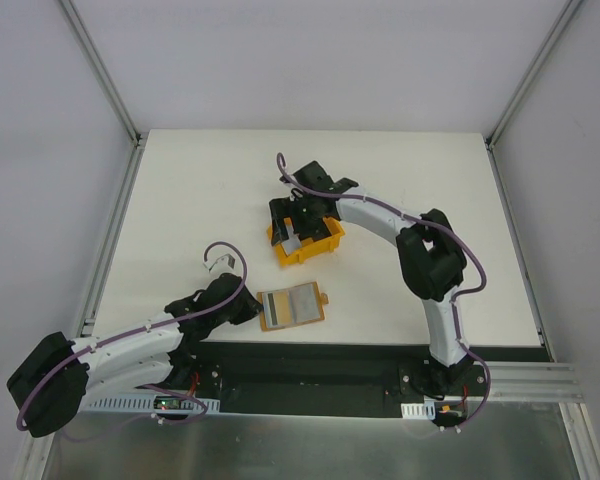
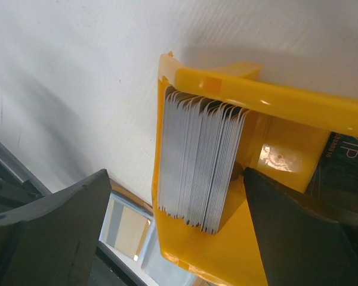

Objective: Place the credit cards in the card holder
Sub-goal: Pick up the credit card from the storage box.

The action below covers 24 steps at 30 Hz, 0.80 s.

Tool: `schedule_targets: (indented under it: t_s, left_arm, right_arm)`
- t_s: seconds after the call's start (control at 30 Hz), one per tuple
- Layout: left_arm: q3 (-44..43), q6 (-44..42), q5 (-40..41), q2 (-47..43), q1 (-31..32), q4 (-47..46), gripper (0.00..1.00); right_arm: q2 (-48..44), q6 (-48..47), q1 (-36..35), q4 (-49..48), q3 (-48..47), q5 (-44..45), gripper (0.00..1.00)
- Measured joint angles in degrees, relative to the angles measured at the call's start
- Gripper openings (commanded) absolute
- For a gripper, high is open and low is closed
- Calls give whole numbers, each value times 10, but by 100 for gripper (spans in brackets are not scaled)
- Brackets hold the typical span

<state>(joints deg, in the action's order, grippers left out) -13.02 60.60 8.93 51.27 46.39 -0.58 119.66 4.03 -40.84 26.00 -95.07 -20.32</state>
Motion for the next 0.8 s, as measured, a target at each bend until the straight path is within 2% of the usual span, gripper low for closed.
schedule_targets:
  t_s: [0.37, 0.7, 0.8]
  left_arm:
    - [0, 0, -1, 2, 0, 0, 0]
    - [0, 0, -1, 2, 0, 0, 0]
    - [0, 0, -1, 2, 0, -1, 0]
  right_arm:
    - [21, 0, 2, -1, 0, 2, 93]
    - [17, 0, 3, -2, 3, -1, 83]
    - [12, 0, 3, -2, 3, -2, 77]
